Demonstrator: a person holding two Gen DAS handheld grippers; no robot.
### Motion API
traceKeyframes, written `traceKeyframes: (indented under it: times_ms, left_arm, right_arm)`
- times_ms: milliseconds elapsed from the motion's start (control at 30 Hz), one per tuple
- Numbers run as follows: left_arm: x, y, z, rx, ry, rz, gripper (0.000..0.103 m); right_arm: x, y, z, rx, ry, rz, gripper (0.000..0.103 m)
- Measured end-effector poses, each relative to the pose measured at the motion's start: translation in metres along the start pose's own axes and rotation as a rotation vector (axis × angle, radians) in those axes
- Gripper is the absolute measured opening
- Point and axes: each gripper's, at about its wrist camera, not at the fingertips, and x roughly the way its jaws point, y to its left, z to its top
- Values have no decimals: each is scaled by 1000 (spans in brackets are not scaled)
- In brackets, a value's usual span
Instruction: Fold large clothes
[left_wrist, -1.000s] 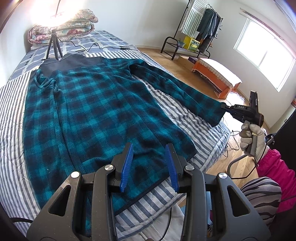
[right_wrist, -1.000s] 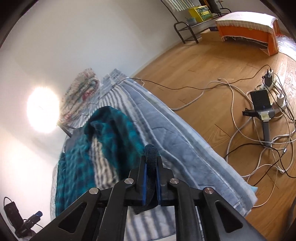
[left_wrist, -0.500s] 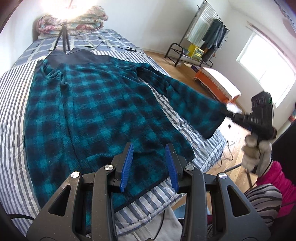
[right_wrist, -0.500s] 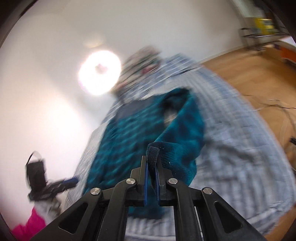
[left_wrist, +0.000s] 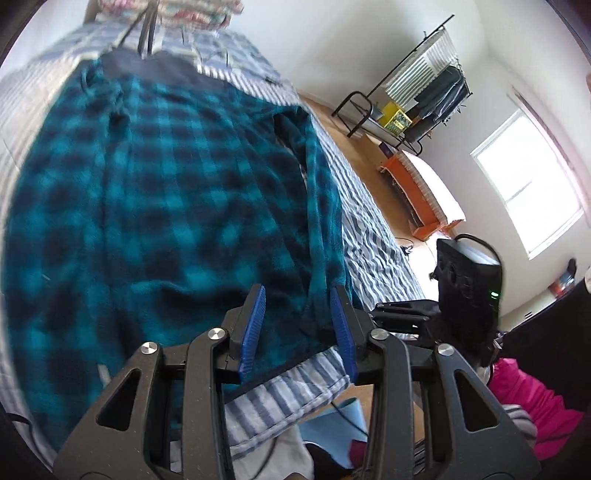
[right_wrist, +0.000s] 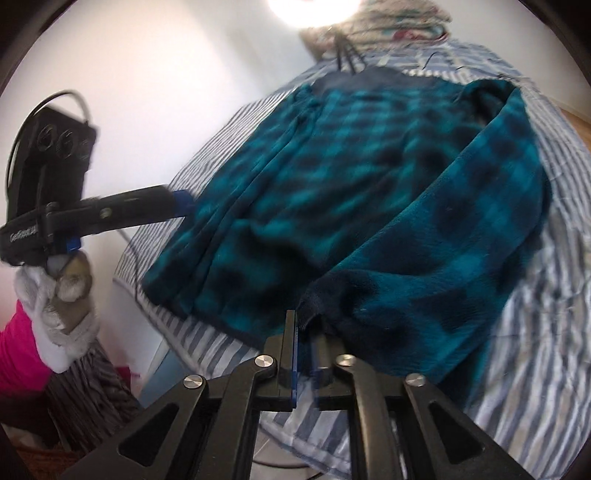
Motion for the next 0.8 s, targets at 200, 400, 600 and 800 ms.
traceKeyframes:
  times_ms: [200, 400, 600, 800]
  left_arm:
    - [43, -7, -3, -23, 71, -23, 53]
    - [70, 4, 1, -61, 99, 28, 54]
    - [76, 24, 8, -141, 110, -2, 54]
    - [97, 22, 2, -146, 174, -22, 52]
  right_arm:
    - [-36, -12, -1, -4, -40, 40, 30]
    - [-77, -50, 22, 60, -131, -39, 33]
    - [-92, -87, 54, 95, -178, -121, 51]
    - [-82, -124, 102, 145, -184, -207, 51]
